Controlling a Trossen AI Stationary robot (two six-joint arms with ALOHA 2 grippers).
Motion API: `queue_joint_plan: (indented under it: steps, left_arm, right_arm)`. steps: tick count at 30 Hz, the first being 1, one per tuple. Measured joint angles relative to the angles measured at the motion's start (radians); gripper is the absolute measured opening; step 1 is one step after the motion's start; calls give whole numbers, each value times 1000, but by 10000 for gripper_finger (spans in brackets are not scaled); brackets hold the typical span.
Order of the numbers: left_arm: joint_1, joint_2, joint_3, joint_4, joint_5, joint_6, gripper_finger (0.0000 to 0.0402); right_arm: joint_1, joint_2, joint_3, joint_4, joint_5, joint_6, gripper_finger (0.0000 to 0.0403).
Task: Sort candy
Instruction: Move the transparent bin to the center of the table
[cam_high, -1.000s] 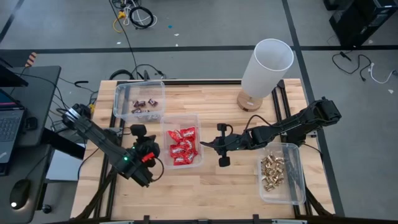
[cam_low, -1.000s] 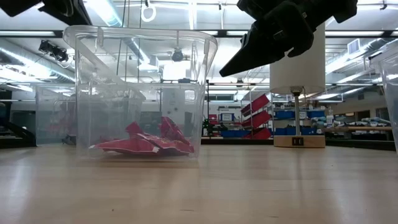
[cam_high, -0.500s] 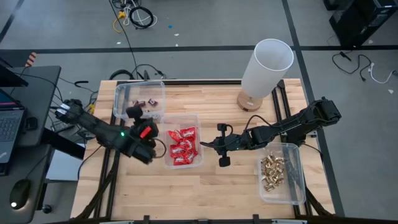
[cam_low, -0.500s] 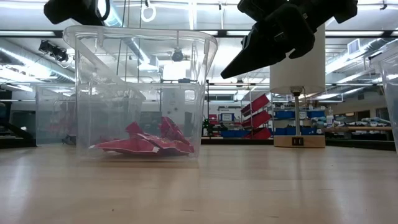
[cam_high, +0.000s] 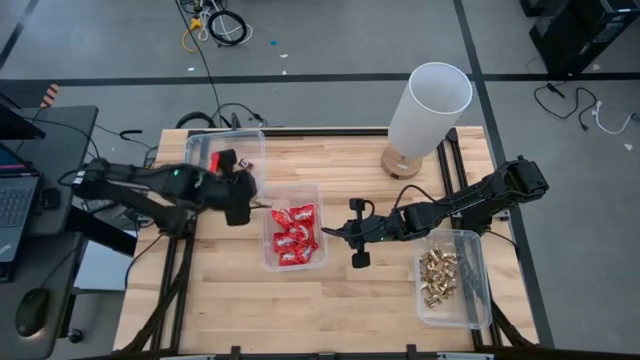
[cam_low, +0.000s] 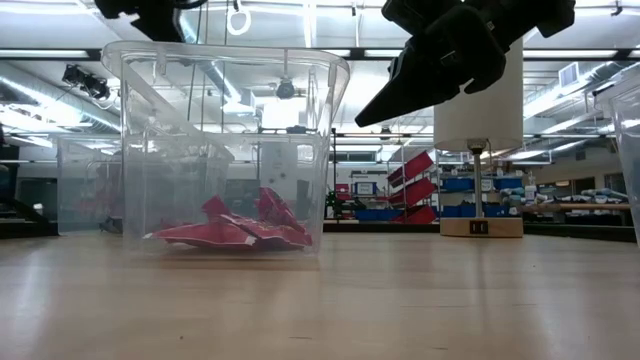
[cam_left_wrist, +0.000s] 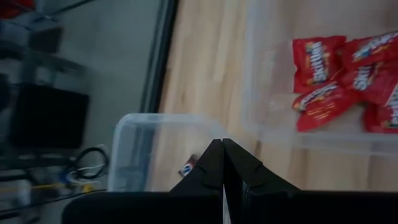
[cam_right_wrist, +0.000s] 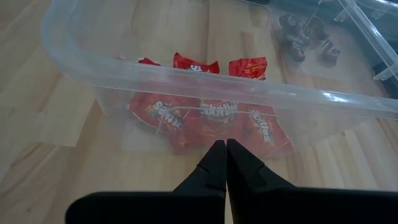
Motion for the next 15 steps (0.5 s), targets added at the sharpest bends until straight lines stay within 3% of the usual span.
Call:
queue_joint_plan:
  steps: [15]
  left_arm:
    - [380, 5, -1, 134, 413, 309, 0]
  right_arm:
    - [2, 0, 0, 0, 0, 18, 0]
